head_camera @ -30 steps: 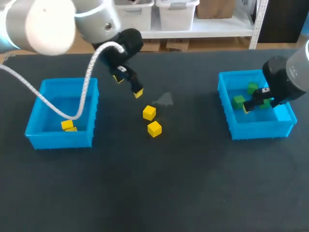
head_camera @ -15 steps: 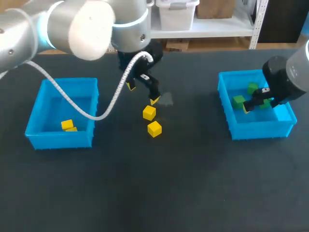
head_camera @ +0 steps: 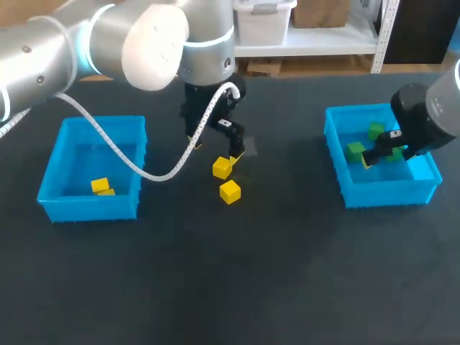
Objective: Put the green cubes in the right bin and the yellow cubes in the left bin.
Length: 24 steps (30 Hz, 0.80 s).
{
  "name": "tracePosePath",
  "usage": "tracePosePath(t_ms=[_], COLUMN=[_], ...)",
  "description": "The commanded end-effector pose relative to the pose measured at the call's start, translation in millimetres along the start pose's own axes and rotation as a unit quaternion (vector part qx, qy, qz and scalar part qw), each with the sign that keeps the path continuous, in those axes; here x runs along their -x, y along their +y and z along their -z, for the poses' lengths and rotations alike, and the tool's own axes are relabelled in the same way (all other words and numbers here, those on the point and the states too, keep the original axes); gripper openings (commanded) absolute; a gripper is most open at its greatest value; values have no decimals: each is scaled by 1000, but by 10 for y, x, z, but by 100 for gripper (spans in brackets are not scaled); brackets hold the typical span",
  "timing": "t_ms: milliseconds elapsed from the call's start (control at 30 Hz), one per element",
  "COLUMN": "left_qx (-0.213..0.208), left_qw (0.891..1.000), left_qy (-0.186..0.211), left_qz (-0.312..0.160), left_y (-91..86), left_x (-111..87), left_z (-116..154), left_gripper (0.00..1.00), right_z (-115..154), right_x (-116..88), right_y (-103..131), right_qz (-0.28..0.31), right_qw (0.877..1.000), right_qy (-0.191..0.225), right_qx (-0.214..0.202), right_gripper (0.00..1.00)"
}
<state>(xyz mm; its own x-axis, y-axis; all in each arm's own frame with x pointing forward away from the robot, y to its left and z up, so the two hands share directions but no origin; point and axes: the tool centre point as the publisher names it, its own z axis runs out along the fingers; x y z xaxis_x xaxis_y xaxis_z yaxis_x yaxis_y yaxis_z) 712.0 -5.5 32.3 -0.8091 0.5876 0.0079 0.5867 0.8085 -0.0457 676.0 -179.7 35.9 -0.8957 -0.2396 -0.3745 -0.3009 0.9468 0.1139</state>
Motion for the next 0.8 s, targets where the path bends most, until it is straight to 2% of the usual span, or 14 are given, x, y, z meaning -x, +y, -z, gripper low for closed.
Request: tracePosePath(t_ms=[33,333,800], left_qx=[1,0,14], left_qw=[1000,1000,1000], left_qy=[4,9,13], left_qz=[3,7,9], left_y=[-3,-97,-133], left_x=[-3,14,18], left_z=[-88,-182,-307], left_gripper=[100,100,100], right_z=[9,9,9], right_x=[-14,-14,-14], right_y=[6,6,6], right_qz=[0,0,0], right_qw=[1000,1000,1000], right_qy=[-2,-2,-2], right_qx=[-2,-2,-2], right_gripper=[100,100,100])
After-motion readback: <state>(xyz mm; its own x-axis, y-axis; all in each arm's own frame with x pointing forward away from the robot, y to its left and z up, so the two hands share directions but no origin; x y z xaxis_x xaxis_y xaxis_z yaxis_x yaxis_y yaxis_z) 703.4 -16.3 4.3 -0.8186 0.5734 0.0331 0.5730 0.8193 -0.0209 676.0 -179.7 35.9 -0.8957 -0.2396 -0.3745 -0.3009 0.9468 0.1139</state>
